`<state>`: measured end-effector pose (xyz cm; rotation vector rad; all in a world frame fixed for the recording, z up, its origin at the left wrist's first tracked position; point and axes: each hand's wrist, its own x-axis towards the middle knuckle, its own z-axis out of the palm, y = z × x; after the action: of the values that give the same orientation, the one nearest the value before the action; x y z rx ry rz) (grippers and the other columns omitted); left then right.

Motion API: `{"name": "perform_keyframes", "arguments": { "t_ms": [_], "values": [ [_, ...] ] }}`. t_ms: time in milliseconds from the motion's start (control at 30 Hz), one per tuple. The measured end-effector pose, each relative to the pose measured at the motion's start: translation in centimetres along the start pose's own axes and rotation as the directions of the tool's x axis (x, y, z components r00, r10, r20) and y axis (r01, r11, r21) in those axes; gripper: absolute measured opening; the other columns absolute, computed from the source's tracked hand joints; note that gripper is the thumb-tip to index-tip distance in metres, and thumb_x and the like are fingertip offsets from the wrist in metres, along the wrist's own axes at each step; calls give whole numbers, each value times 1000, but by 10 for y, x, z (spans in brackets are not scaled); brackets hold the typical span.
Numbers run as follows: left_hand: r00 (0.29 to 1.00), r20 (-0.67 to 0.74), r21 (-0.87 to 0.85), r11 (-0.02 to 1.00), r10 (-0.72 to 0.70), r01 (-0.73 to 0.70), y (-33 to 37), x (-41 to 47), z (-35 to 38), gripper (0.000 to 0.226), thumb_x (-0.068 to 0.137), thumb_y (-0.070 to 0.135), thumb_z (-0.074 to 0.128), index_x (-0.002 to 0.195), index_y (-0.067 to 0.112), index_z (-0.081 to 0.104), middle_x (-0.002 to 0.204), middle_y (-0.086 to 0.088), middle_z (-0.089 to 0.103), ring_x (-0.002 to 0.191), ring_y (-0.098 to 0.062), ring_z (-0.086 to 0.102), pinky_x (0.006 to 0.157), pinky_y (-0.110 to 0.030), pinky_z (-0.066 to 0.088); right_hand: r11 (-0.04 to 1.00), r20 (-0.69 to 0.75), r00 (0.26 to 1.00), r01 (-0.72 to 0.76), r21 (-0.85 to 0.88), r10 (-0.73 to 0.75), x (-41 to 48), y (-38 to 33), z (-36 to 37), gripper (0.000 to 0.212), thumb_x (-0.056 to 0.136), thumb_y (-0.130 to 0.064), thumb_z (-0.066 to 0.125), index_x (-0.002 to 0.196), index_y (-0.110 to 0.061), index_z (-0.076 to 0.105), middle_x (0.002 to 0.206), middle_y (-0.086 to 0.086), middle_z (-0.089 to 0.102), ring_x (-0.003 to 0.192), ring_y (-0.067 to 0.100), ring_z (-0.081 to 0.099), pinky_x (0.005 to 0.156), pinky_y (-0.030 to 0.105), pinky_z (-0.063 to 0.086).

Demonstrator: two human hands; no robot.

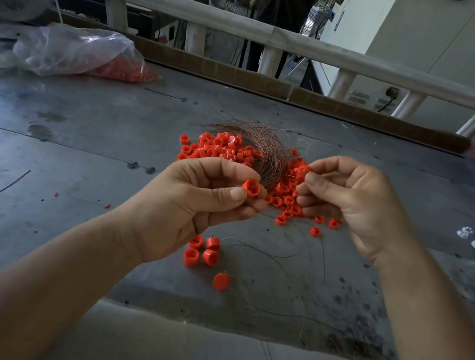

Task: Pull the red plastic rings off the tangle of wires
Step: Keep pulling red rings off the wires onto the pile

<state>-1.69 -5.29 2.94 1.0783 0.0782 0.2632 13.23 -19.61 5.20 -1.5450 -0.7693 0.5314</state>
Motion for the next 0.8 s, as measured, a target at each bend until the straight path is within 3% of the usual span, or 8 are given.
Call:
{"name": "perform_keyframes", "arguments": {
  "t_ms": [167,367,533,800],
  "values": [
    [1000,-22,29,1000,-6,6,0,0,1,20,67,-3,56,76,5,72,78,-12,71,72,-17,70,62,-19,55,989,80,997,-32,143,21,-5,-5,12,14,63,-10,62,76,-7,58,61,5,67,54,13,64,49,20,52],
    [1000,-20,45,999,-11,12,0,0,1,19,67,-2,56,77,5,71,78,-13,70,72,-18,70,62,-20,55,995,89,996,-37,97,29,-6,-2,15,7,73,3,61,73,-4,58,65,8,68,55,16,65,52,24,55],
    [1000,-16,49,999,-10,11,0,0,1,19,68,-2,57,77,5,72,78,-13,71,72,-18,70,62,-20,55,998,118,993,20,60,-27,-8,-3,18,28,62,-13,64,89,-12,64,68,1,65,63,11,65,59,19,53],
    [998,-59,61,998,2,1,1,1,0,19,65,-2,57,76,5,72,76,-12,71,71,-17,70,62,-20,55,997,130,989,69,39,-73,-9,-3,21,20,66,-20,62,85,-15,65,66,-1,66,62,11,64,58,20,53]
  ]
}}
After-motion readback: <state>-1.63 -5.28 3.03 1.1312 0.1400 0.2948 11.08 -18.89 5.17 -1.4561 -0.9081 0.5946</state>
